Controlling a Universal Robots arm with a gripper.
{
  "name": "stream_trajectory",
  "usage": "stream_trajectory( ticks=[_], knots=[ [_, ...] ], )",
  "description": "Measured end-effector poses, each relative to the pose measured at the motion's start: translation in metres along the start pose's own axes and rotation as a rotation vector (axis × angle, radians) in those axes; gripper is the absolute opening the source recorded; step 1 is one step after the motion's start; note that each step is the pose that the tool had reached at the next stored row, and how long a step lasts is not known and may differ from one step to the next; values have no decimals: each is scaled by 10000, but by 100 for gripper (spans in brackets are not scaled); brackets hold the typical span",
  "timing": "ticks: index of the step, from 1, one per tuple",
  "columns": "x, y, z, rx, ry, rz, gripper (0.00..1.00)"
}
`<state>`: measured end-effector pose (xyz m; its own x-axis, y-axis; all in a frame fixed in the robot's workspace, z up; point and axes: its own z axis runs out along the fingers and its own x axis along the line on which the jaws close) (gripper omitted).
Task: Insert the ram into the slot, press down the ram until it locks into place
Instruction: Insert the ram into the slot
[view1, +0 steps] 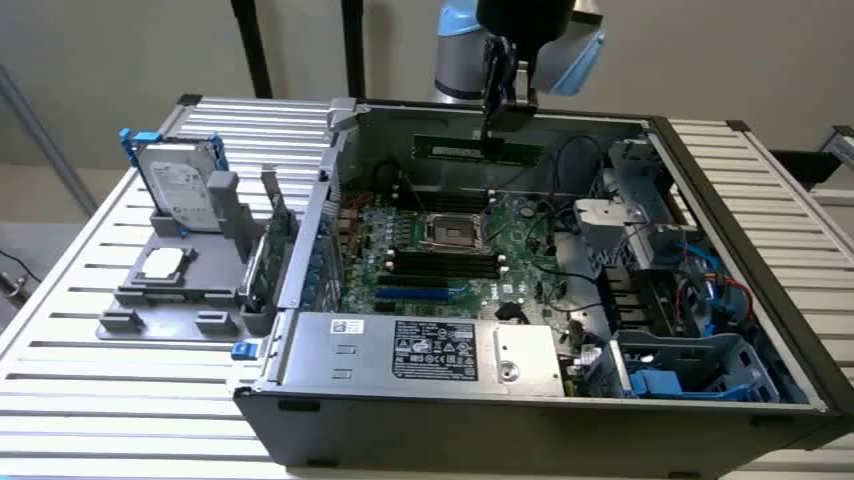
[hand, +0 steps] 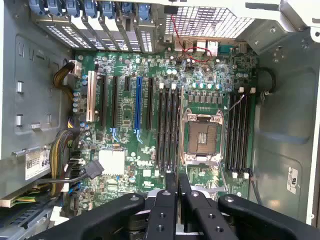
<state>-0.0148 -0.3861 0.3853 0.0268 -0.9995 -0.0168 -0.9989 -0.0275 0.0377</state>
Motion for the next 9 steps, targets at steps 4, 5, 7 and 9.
stream_trajectory(
  ticks=[4, 5, 7, 9],
  knots=[
    [0, 0, 0, 0, 0, 0, 13],
    [0, 0, 0, 0, 0, 0, 13],
    [0, 0, 0, 0, 0, 0, 13],
    [0, 0, 0, 0, 0, 0, 13]
  ],
)
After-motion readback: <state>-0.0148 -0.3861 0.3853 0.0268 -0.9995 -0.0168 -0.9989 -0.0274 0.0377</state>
